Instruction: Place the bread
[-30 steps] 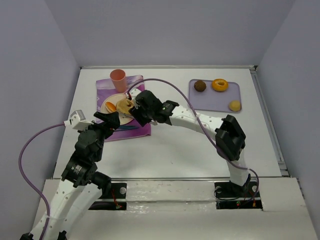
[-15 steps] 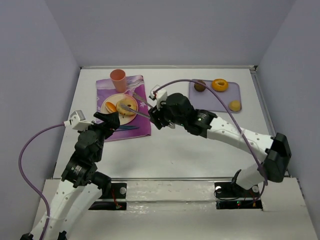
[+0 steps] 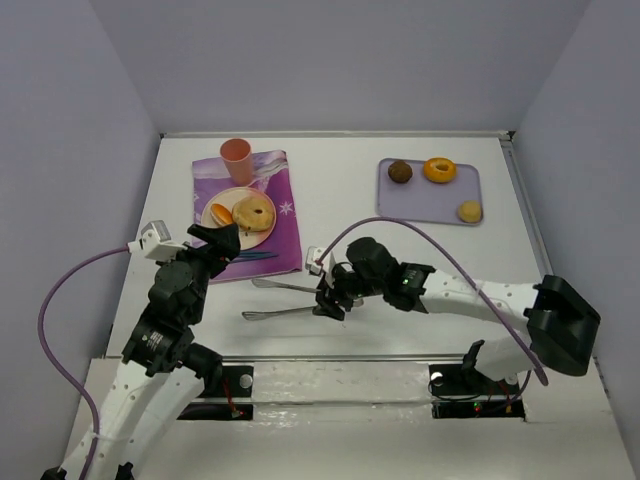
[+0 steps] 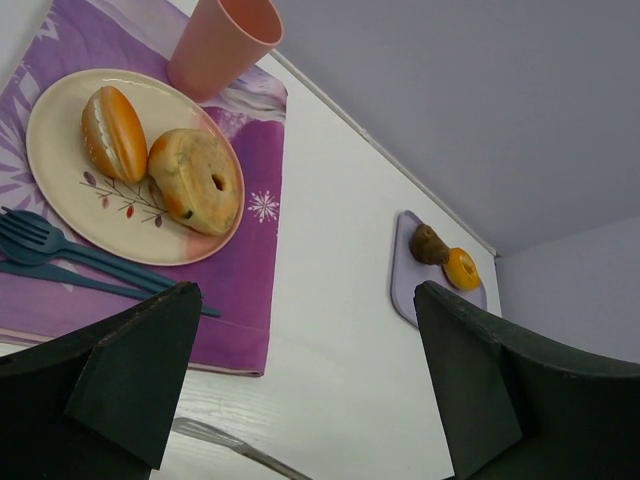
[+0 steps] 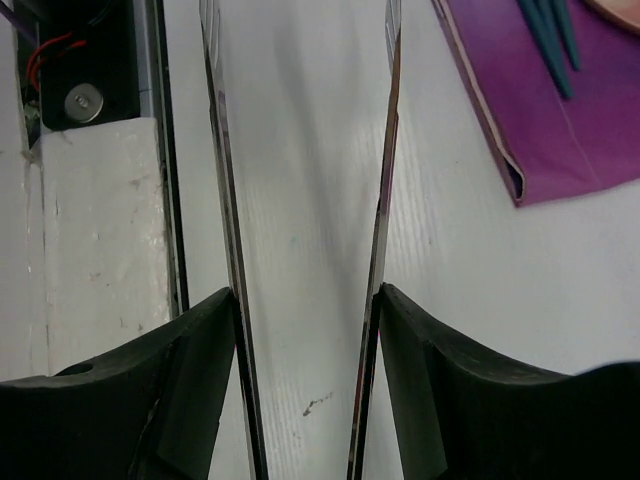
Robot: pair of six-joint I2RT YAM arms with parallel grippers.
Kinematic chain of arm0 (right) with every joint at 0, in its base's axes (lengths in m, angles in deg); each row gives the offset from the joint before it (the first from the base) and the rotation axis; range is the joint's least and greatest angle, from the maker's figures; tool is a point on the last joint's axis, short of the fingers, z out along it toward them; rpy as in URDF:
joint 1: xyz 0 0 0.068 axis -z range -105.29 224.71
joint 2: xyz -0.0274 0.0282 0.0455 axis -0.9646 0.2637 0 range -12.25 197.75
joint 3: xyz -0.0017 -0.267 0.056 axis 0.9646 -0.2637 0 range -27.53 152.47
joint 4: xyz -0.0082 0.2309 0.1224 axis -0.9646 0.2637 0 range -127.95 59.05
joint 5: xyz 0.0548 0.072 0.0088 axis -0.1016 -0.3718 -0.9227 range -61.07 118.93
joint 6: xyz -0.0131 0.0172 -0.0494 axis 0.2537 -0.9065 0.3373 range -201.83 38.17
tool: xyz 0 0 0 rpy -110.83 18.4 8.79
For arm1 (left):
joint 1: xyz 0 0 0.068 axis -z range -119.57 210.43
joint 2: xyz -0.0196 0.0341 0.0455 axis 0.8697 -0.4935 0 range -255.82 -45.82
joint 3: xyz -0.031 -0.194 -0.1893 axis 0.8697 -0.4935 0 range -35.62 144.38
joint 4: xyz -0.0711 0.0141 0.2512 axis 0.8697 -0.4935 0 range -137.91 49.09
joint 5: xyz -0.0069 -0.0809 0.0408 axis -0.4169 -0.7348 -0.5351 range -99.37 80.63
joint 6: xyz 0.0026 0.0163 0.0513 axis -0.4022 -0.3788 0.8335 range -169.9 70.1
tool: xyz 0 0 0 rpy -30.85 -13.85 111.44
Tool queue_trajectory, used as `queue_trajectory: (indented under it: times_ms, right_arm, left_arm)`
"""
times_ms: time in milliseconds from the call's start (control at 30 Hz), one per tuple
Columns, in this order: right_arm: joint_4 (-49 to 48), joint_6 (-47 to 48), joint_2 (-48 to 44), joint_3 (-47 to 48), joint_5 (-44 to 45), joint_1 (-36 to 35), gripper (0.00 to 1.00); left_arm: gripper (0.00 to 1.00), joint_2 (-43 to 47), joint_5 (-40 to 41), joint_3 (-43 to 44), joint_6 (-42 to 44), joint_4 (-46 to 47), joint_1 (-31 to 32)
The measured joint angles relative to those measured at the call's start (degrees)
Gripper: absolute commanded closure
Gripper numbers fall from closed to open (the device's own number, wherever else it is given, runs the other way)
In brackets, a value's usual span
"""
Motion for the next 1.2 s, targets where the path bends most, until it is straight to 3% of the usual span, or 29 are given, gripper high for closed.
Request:
queue_trajectory:
  times_ms: [200, 300, 333, 600, 933, 1200]
  right_arm:
    - [-4.9, 1.1, 10.0, 0.3, -1.4, -1.7, 0.31]
    - [-5.2, 0.8, 13.0, 0.3, -0.5, -1.7, 0.04]
    - [-5.2, 0.7, 13.3, 0.3, 0.2, -1.7, 0.00]
    - [-8.0, -1.9, 6.3, -1.2, 8.2, -1.7, 0.00]
    - [-9.3, -14.2, -11.8, -5.7, 42.7, -1.7, 0.00]
    - [-8.2, -19.6, -16.6, -7.6, 51.2, -1.7, 0.00]
  left_arm:
    - [0.01, -0.3, -0.4, 0.0, 0.0, 0.0, 0.0]
    - [0.01, -0.5, -0.4, 0.0, 0.0, 0.0, 0.0]
    - [0.01, -0.5, -0.4, 0.0, 0.0, 0.0, 0.0]
    - [0.01, -0.5, -0.4, 0.0, 0.0, 0.0, 0.0]
    - [0.01, -0.5, 0.4, 0.0, 0.0, -0.4, 0.0]
    - [0.01, -1.0, 1.9, 0.0, -0.2, -1.0, 0.0]
